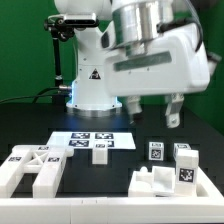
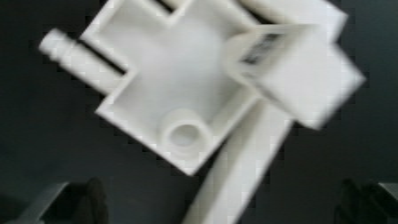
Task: Assemble chair
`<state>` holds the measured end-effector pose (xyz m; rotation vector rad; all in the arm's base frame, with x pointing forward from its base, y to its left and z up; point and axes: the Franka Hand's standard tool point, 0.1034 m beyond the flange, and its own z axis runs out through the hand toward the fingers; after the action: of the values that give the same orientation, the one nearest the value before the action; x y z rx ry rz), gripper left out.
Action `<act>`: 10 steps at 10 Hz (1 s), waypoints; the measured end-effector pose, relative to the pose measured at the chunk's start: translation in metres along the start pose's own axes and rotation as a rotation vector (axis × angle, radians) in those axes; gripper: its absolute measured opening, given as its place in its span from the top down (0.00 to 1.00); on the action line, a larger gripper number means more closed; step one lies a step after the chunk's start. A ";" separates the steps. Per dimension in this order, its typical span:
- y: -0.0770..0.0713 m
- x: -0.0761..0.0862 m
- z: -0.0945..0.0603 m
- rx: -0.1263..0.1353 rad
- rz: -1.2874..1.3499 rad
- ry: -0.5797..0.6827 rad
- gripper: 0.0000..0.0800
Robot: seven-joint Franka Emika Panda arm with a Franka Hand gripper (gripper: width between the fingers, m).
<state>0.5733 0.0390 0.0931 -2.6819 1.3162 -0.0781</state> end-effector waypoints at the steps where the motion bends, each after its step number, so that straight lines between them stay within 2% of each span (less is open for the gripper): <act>1: 0.024 -0.001 0.009 -0.028 -0.083 -0.012 0.19; 2: 0.040 -0.009 0.020 -0.054 -0.111 0.010 0.19; 3: 0.032 -0.011 0.018 -0.039 -0.206 0.088 0.19; 6: 0.038 -0.009 0.019 -0.059 -0.497 0.082 0.19; 8: 0.064 -0.011 0.025 -0.108 -0.622 -0.023 0.19; 10: 0.085 -0.011 0.030 -0.130 -0.761 -0.031 0.19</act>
Offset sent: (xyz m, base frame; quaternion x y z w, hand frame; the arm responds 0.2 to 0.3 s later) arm 0.0000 0.0000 0.0000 0.0000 0.0000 -0.1296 0.9916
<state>0.5038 0.0001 0.0498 -3.1106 0.2344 -0.0353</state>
